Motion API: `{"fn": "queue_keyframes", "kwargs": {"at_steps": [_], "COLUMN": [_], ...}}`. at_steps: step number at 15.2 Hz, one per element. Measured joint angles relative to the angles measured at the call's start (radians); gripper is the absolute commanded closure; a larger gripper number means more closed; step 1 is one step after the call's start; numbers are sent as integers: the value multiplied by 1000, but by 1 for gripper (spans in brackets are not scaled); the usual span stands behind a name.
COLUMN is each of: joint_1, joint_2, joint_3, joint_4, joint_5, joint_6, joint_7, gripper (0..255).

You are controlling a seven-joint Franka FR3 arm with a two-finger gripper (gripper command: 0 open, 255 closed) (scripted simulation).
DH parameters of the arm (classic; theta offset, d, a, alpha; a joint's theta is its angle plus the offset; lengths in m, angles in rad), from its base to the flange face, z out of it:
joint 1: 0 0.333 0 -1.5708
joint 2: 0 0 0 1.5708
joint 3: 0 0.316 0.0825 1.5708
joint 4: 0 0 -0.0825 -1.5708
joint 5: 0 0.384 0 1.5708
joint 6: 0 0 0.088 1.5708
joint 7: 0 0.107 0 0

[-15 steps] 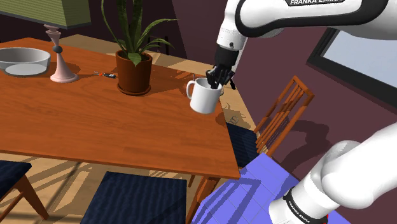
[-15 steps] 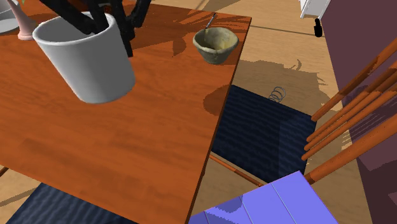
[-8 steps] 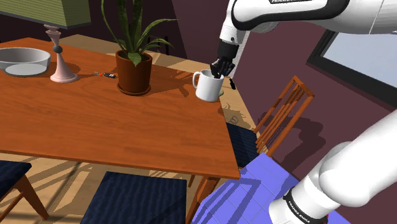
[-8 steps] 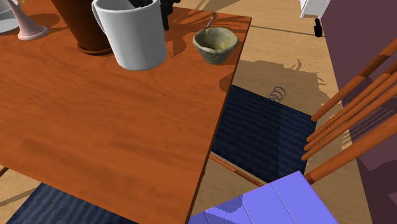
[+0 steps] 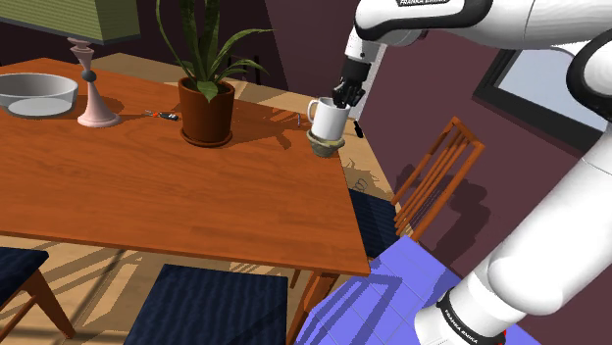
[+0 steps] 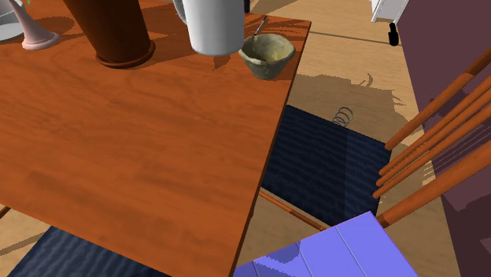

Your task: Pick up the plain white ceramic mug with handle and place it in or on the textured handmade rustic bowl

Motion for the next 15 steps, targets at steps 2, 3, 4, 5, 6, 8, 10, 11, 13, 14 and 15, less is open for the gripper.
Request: {"fn": "queue_keyframes", "kwargs": {"at_steps": [2, 3, 4, 5, 6, 8, 10, 11, 13, 14, 15], "joint_1": [-18, -29, -38, -49, -55, -78, -97, -111, -140, -154, -161], "joint_2": [57, 89, 110, 144, 172, 256, 330, 380, 484, 555, 584], "joint_3": [-16, -25, -32, -39, -43, -56, -64, -68, -76, -78, -78], "joint_4": [77, 114, 144, 196, 232, 354, 470, 548, 709, 829, 870], "joint_5": [-1, 0, 1, 2, 4, 8, 13, 17, 24, 29, 31], "joint_6": [-20, -25, -35, -52, -61, -99, -141, -170, -228, -275, -289], "joint_7": [-34, -54, -70, -87, -97, -132, -157, -174, -206, -216, -222], "gripper": [255, 255, 255, 255, 255, 255, 255, 255, 255, 255, 255]}}
